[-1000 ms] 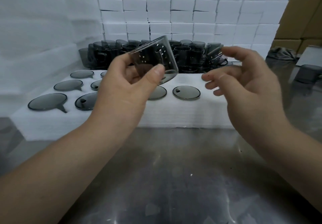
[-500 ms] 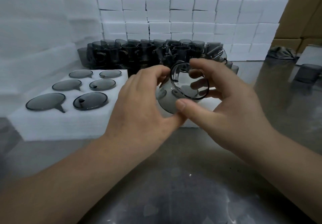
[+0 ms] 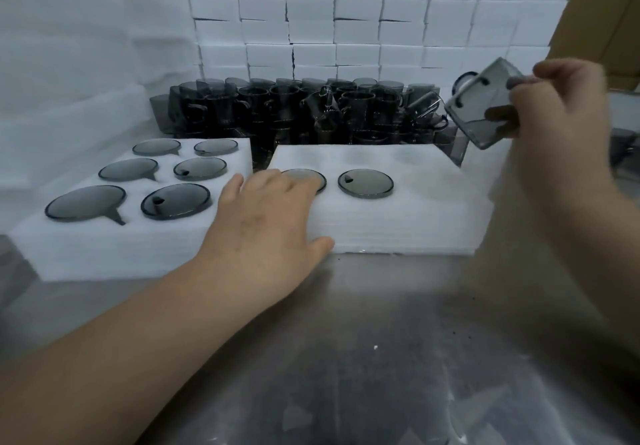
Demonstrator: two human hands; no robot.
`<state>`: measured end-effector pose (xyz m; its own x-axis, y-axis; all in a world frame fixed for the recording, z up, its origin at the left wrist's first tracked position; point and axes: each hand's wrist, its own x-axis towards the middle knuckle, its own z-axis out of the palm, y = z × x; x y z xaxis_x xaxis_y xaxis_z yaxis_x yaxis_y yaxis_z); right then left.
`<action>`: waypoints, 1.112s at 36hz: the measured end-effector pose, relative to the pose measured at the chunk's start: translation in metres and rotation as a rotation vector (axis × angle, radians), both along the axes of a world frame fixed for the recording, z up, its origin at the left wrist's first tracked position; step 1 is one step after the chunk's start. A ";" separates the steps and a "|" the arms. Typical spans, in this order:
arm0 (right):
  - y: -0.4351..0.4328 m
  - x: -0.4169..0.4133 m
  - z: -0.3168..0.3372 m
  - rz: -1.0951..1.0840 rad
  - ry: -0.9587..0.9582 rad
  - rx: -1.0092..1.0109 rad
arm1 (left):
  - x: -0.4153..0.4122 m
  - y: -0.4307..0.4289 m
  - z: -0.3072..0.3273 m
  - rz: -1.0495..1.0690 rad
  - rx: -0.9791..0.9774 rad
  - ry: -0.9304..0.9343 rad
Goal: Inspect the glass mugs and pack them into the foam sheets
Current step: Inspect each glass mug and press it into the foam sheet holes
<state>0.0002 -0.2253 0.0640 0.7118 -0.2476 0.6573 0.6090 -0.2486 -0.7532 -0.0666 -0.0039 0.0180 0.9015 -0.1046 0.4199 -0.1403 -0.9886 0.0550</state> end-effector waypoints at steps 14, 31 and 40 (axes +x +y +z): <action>0.005 -0.006 -0.015 0.168 0.021 -0.489 | 0.002 0.001 0.004 0.028 -0.067 -0.123; 0.000 0.000 -0.016 0.176 -0.031 -0.633 | 0.002 0.003 0.001 -0.032 -0.078 -0.178; 0.002 0.002 -0.018 0.175 0.073 -0.689 | 0.003 0.004 0.000 -0.047 -0.073 -0.189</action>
<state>0.0018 -0.2237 0.0459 0.7516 0.3285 0.5720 0.6372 -0.5858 -0.5008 -0.0631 -0.0002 0.0177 0.8009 -0.1078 0.5890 -0.2006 -0.9751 0.0943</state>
